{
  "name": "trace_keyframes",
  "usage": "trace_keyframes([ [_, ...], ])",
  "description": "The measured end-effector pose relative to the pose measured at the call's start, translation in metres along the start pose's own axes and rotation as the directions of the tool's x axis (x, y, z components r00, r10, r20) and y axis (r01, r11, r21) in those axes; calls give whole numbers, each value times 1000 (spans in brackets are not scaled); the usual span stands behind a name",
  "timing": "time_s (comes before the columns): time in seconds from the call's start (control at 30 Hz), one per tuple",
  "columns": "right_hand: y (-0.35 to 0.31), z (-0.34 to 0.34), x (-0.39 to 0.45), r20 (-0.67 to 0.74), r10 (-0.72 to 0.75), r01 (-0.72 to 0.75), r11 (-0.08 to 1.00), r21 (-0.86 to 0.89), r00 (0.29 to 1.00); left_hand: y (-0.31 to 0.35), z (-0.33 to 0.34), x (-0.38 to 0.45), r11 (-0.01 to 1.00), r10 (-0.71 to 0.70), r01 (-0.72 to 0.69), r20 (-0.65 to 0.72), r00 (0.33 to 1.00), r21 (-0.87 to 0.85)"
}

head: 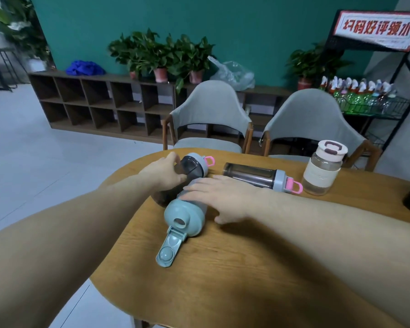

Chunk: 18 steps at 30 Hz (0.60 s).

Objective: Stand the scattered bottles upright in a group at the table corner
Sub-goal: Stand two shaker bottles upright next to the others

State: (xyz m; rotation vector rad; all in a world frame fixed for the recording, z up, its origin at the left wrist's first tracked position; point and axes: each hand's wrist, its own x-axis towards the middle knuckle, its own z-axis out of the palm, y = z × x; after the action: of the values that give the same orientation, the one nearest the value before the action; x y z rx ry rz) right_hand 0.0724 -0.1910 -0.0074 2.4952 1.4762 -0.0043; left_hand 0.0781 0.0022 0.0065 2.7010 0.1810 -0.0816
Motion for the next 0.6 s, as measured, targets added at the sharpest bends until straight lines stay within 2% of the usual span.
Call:
trace_keyframes([
  [0.1,3,7,18,14,-35,34,999,35,999,-5,6,19,999,-43,44,33,999,-27],
  [0.2,3,14,30,-49,-74,77,995,66,996,-10,11,35,994,-85,91,92,992,-65],
  [0.33,-3,26,39,-88,-107,103,993,-48,990,-14,21,48,989,-108,119,125,986,-88],
  [0.47,-8,25,38,-92,-91,84,994,-72,992,-12,27,51,989,-115,124,108,987,-85],
  [0.6,-13,24,23,-139,-37,41,999,24,990,-18,23,43,976,-119,135,98,988,-171],
])
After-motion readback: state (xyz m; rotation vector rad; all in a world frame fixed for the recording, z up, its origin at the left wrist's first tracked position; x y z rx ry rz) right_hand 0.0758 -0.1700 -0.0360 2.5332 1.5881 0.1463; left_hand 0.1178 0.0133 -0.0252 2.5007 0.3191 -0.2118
